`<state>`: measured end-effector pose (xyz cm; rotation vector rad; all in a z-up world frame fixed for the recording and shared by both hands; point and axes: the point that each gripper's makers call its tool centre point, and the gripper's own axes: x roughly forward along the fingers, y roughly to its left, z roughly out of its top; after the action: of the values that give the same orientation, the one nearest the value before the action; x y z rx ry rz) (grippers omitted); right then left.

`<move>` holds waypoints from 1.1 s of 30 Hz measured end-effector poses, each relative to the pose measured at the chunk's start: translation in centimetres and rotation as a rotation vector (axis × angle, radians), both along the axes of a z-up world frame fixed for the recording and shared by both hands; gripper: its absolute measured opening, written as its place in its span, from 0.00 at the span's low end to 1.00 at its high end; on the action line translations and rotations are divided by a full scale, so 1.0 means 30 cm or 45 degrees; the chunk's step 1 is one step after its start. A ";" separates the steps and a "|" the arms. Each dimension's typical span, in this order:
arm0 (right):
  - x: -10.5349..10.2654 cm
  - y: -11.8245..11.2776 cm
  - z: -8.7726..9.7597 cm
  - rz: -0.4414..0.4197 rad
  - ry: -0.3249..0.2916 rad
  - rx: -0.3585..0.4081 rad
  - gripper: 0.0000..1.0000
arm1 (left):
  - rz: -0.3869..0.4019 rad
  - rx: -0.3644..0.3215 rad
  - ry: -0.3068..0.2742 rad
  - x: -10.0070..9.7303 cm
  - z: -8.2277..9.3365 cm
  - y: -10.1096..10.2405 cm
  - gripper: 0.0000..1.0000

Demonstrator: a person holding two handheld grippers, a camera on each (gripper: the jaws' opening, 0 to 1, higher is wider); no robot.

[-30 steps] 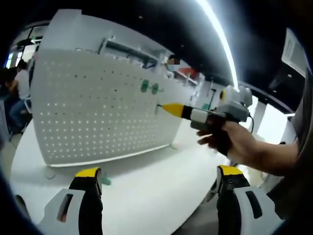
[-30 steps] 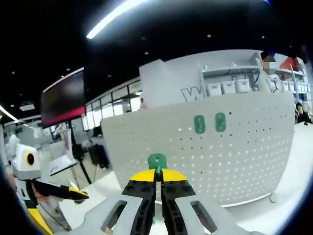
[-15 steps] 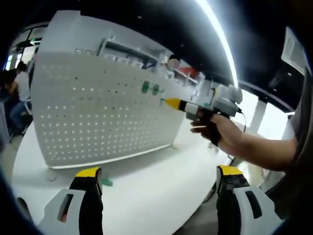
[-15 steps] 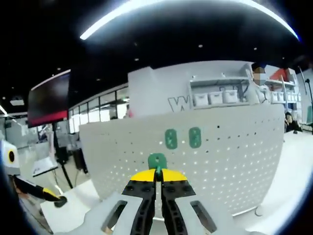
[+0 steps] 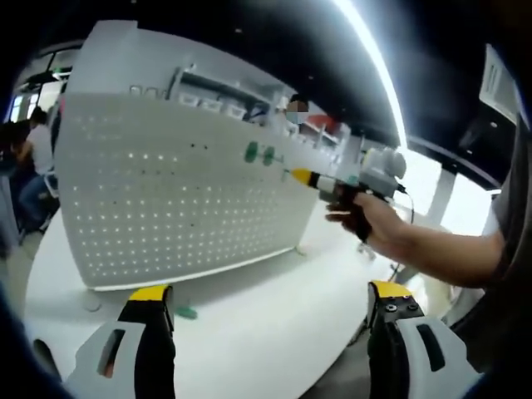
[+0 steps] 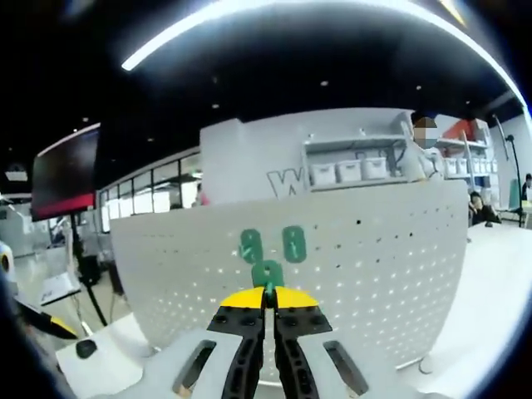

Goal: Insert the hook assembly into the mounting plate slot until the hook locks in place.

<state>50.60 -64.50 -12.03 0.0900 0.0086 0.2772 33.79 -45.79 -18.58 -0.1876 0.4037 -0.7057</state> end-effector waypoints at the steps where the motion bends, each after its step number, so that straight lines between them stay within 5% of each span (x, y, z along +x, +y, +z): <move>1: 0.007 -0.008 0.002 -0.009 -0.005 -0.005 0.00 | 0.000 0.002 0.000 0.000 0.001 0.001 0.98; 20: 0.083 -0.143 0.036 -0.135 -0.047 0.007 0.00 | 0.015 0.019 0.014 0.009 -0.009 0.020 0.98; 33: 0.126 -0.167 0.057 -0.161 -0.066 -0.003 0.00 | 0.019 0.036 0.027 0.013 -0.029 0.032 0.97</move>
<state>54.37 -69.51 -10.34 0.0803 -0.0478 0.1533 34.19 -44.84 -19.45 -0.1710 0.4318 -0.6831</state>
